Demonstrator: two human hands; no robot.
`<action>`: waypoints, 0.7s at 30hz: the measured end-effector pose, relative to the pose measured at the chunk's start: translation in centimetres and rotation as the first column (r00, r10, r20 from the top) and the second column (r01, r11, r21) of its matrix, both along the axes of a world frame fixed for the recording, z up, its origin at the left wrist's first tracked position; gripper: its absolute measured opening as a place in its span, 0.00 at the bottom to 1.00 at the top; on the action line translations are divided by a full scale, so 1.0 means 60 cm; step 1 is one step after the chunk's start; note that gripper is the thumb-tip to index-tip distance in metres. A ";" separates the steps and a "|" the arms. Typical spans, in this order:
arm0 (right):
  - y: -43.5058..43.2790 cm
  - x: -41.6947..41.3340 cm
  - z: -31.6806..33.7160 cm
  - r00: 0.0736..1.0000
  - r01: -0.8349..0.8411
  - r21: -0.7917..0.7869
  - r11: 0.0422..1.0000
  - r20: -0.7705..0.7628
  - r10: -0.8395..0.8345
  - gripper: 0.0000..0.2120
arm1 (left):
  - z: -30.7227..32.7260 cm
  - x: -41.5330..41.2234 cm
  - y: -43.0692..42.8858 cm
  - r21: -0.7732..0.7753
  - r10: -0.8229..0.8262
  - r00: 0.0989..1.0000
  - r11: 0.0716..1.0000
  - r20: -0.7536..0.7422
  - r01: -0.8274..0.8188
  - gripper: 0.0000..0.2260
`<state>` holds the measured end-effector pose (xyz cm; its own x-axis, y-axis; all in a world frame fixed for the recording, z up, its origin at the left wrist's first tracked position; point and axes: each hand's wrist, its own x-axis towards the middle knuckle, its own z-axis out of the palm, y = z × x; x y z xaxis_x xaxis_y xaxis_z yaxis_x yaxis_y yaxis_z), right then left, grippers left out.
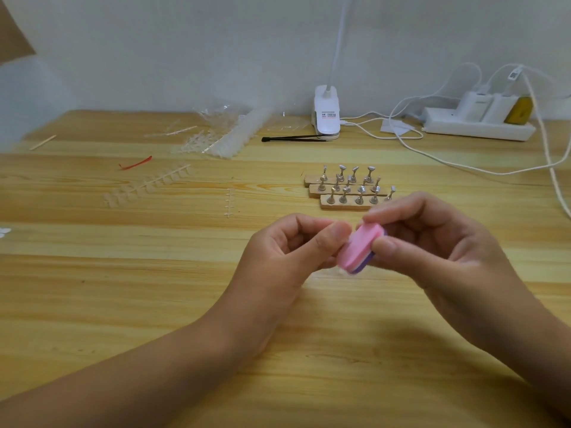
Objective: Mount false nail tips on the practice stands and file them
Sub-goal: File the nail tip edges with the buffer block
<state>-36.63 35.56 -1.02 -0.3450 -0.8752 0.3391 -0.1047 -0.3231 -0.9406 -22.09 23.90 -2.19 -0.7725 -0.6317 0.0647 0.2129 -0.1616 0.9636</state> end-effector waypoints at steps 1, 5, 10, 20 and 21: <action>0.000 0.001 0.000 1.000 -0.010 0.003 1.000 -0.011 0.010 0.14 | 0.000 0.000 0.001 -0.004 -0.008 1.000 1.000 -0.003 0.008 0.10; -0.001 -0.004 -0.002 1.000 0.015 -0.017 1.000 -0.006 -0.015 0.15 | -0.001 0.000 -0.001 0.006 0.000 1.000 1.000 -0.015 0.001 0.09; 0.000 -0.005 -0.002 1.000 0.014 -0.019 1.000 0.001 -0.014 0.15 | -0.004 -0.001 -0.002 0.007 -0.007 1.000 1.000 -0.019 0.008 0.08; -0.002 -0.048 0.015 0.964 0.213 -0.150 0.965 0.196 -0.182 0.10 | -0.014 -0.004 -0.007 0.003 -0.033 0.999 0.999 0.005 0.033 0.09; -0.001 -0.060 0.017 0.954 0.247 -0.141 0.959 0.209 -0.215 0.10 | -0.015 -0.004 -0.008 0.001 -0.049 0.999 0.999 0.003 0.049 0.09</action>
